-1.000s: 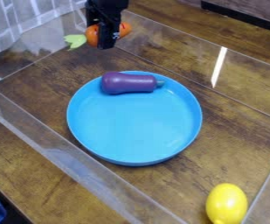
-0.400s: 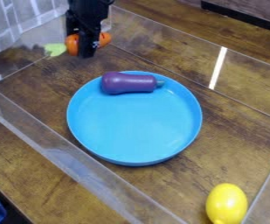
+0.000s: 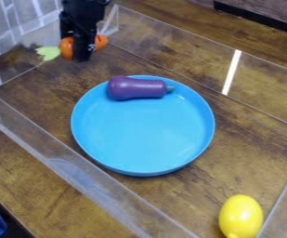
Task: Move the carrot to the left side
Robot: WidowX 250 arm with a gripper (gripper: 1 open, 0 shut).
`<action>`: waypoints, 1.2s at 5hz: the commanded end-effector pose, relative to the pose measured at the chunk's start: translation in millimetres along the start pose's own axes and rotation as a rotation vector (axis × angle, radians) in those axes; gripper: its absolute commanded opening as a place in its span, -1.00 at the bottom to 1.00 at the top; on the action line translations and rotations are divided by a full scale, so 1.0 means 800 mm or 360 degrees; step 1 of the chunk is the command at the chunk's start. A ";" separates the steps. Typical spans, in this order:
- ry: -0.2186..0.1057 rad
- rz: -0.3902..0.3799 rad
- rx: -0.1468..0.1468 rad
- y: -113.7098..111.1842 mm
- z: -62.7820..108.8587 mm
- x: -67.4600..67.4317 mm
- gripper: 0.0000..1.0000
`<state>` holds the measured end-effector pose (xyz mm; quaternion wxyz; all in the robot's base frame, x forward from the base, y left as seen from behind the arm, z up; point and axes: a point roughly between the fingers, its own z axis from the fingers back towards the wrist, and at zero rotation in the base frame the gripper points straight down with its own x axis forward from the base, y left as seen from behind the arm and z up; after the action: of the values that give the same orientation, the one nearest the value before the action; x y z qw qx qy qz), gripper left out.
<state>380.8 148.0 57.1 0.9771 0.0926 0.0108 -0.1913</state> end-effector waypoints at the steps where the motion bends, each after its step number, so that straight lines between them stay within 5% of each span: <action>1: -0.0062 0.0077 0.0065 0.023 0.025 -0.014 -1.00; 5: -0.0025 0.0106 0.0013 0.032 -0.011 -0.018 -1.00; 6: -0.0029 0.0105 -0.0008 0.031 -0.014 -0.017 1.00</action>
<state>373.6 165.1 31.5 0.9815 0.0737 0.0243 -0.1748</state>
